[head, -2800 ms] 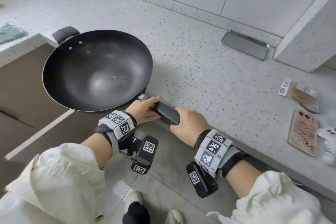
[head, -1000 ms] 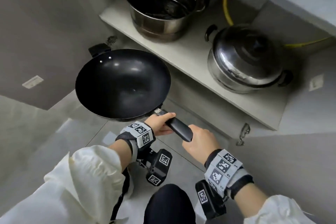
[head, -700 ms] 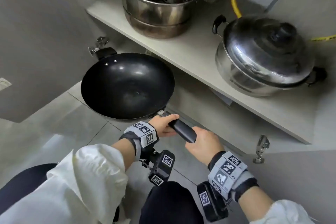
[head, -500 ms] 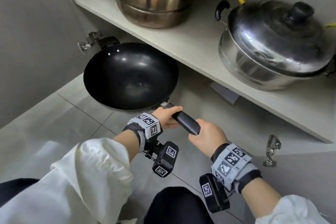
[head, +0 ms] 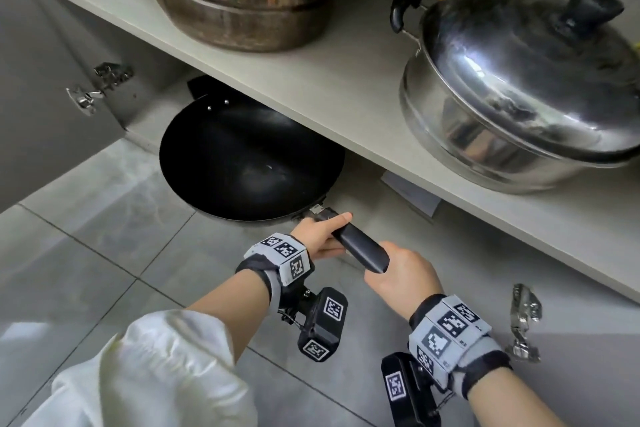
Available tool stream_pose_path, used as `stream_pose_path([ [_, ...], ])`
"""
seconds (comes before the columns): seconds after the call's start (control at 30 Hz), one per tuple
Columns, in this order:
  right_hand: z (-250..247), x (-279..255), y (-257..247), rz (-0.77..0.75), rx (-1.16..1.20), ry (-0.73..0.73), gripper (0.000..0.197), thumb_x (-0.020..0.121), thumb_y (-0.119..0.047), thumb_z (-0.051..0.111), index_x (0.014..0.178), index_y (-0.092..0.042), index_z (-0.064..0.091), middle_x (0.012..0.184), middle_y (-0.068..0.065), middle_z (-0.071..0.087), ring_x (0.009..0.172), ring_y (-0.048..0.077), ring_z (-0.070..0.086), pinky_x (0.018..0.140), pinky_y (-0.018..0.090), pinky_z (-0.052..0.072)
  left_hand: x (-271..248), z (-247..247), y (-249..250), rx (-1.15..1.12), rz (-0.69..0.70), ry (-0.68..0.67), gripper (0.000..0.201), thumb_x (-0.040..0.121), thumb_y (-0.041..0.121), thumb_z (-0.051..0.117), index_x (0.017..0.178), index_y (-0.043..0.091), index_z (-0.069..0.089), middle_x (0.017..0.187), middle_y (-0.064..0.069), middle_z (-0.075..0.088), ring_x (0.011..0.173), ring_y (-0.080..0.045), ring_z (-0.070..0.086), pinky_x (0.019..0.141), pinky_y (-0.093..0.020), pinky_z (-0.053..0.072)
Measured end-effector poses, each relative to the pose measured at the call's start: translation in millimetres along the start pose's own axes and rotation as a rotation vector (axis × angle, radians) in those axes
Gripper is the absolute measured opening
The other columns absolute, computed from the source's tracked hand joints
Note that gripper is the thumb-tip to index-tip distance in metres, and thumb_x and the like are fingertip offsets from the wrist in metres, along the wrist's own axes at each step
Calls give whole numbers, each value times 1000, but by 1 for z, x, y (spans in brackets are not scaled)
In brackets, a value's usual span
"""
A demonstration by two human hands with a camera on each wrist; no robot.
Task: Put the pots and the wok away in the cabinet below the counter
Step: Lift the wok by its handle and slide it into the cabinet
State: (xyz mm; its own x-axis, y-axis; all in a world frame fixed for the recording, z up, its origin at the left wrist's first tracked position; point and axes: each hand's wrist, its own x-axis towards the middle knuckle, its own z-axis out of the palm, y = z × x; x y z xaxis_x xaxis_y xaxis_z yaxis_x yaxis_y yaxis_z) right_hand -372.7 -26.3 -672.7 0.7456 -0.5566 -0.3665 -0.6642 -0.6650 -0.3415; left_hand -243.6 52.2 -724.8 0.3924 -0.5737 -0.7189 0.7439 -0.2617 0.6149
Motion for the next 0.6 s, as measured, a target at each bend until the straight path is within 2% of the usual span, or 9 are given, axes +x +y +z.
stream_pose_path([
  [0.07, 1, 8, 6, 23, 4, 21, 14, 79, -22, 55, 93, -17, 55, 76, 3, 54, 72, 27, 48, 64, 25, 36, 7, 4, 2, 4, 5, -1, 21, 80, 29, 66, 84, 10, 57, 83, -9, 66, 73, -20, 65, 62, -21, 58],
  [0.17, 7, 20, 14, 61, 15, 62, 23, 79, -28, 57, 99, -18, 58, 77, 3, 60, 74, 28, 55, 64, 26, 41, 21, 11, 4, -15, 24, 13, 28, 80, 30, 66, 90, 7, 55, 81, -8, 65, 70, -17, 64, 54, -17, 57],
  [0.3, 14, 33, 25, 97, 11, 105, 26, 78, -41, 60, 96, -23, 59, 81, 3, 67, 81, 28, 62, 69, 28, 47, 32, 18, 0, 15, 63, 57, 23, 83, 28, 63, 78, 10, 50, 75, -6, 62, 59, -8, 62, 58, -18, 54],
  [0.37, 15, 37, 30, 112, 10, 115, 26, 77, -41, 61, 94, -22, 59, 82, 3, 68, 82, 29, 61, 67, 27, 43, 32, 14, -1, 69, 74, 34, 20, 86, 26, 58, 92, 9, 49, 83, -3, 64, 65, -7, 63, 65, -21, 52],
  [0.43, 12, 43, 34, 125, 13, 106, 23, 77, -41, 62, 91, -24, 58, 81, 3, 66, 81, 29, 60, 67, 26, 40, 28, 3, -1, 125, 95, 10, 18, 90, 24, 52, 102, 12, 49, 84, 3, 65, 69, -5, 63, 69, -21, 48],
  [0.53, 3, 55, 40, 132, -9, 92, 19, 76, -42, 62, 86, -28, 55, 78, 0, 62, 86, 30, 62, 70, 28, 43, 21, -21, 1, 169, 98, 37, 4, 91, 20, 47, 90, 18, 50, 82, 5, 64, 72, -7, 61, 71, -22, 45],
  [0.57, 1, 58, 40, 129, -21, 94, 19, 77, -43, 62, 85, -28, 54, 78, 0, 61, 87, 31, 63, 70, 28, 43, 19, -29, 1, 177, 91, 55, 5, 91, 18, 46, 87, 19, 50, 82, 5, 64, 73, -8, 61, 72, -22, 44],
  [0.6, -1, 60, 39, 122, -40, 104, 21, 77, -44, 61, 86, -26, 54, 77, 1, 61, 86, 31, 63, 69, 28, 42, 17, -37, 1, 183, 80, 73, 4, 91, 16, 46, 89, 17, 50, 82, 4, 64, 73, -8, 61, 72, -23, 44],
])
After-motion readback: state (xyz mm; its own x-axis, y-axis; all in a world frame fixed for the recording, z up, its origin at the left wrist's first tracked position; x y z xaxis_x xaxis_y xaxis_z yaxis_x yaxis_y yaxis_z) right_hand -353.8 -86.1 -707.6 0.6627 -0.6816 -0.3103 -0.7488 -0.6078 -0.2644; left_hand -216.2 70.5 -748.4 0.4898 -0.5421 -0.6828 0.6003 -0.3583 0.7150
